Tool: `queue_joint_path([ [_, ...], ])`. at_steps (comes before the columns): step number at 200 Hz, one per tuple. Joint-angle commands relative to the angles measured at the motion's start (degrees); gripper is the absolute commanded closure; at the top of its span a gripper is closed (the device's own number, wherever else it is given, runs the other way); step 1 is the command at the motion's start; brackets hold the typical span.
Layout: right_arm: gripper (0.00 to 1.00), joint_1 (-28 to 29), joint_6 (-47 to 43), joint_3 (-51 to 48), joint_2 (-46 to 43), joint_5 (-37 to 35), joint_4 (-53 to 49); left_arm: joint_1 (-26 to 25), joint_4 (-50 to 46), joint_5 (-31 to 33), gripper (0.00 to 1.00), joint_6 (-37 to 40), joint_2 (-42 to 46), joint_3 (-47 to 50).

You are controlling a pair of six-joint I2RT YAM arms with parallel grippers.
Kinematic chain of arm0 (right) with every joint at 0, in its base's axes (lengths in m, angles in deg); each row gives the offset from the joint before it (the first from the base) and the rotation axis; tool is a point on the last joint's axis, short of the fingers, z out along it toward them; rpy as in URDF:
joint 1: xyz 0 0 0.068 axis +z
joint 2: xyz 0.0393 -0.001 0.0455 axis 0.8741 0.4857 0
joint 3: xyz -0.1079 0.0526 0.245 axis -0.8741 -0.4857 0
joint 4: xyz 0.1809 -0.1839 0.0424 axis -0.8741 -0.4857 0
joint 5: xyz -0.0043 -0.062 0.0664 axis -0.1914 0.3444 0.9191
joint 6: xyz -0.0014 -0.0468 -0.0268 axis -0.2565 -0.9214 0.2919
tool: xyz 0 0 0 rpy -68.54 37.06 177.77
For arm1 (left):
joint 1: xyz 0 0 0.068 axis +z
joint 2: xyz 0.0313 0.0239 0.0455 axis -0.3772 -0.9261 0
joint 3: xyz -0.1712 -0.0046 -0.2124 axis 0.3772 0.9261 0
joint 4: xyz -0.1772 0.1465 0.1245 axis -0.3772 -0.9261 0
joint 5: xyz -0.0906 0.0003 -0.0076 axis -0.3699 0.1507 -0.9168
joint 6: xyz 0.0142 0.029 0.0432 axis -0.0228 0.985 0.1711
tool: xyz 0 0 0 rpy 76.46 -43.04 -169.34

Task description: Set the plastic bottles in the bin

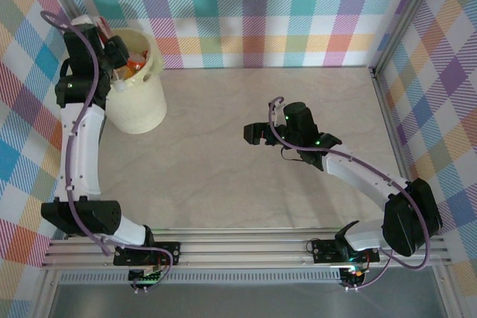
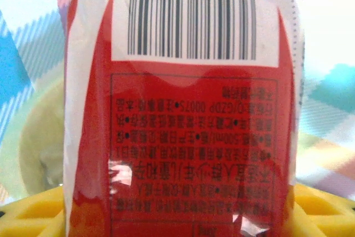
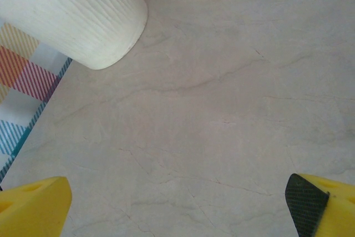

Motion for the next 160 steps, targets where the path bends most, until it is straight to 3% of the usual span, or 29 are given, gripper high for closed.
queue_joint_path([
  [1,0.00,0.26,0.20,0.48,-0.55,-0.78,1.35,2.31,7.11,0.64,0.58,10.69,-5.17,-5.05],
  [17,0.00,0.28,0.25,0.19,-0.67,-1.18,1.20,4.28,7.67,1.23,0.58,13.99,-9.93,-10.90],
  [52,0.00,0.25,0.43,-0.25,-0.55,-2.19,1.27,6.25,9.71,-5.06,0.58,25.58,-17.53,-18.17],
  [87,0.00,0.28,0.45,0.10,0.88,-2.91,1.79,8.63,4.42,-10.09,0.58,31.89,-25.47,-29.47],
  [107,0.00,0.28,0.25,1.68,2.77,-2.29,1.02,10.02,5.81,-13.35,0.56,32.72,-28.55,-31.86],
  [133,0.00,0.27,0.25,4.08,4.89,-1.50,-0.58,10.41,11.21,-17.67,0.56,40.03,-30.12,-29.43],
  [160,0.00,0.24,0.23,4.92,6.02,-1.97,-0.98,12.32,11.61,-26.10,0.56,39.04,-31.61,-29.55],
])
